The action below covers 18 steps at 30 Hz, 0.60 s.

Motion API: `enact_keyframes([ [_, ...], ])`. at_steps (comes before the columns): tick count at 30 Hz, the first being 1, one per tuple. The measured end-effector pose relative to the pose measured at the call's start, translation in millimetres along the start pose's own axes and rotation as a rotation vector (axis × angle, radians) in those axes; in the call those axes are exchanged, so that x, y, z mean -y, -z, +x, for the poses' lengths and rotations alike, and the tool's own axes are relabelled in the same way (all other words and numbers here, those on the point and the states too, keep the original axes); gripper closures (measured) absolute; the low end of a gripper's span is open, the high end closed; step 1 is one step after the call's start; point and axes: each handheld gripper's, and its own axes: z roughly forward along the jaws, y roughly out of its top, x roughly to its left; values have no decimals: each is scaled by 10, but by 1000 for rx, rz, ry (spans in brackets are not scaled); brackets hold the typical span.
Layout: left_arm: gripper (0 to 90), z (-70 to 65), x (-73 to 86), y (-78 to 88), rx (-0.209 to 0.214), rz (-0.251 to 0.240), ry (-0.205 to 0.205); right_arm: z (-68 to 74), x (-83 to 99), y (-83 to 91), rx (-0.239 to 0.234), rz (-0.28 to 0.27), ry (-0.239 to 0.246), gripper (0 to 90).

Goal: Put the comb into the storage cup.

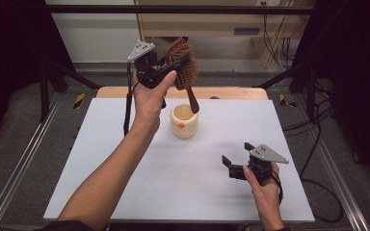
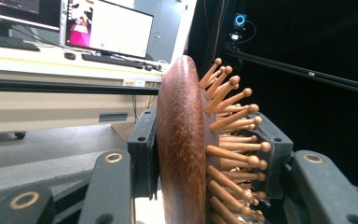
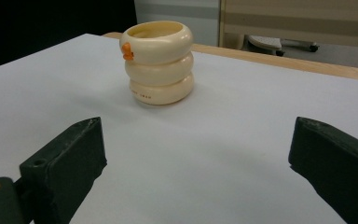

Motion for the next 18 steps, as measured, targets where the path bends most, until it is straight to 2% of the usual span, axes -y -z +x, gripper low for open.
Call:
enact_keyframes([
  [18,514,261,-48,80,-59,-6,5,-2,-2,-10,-7,-5,-2,40],
])
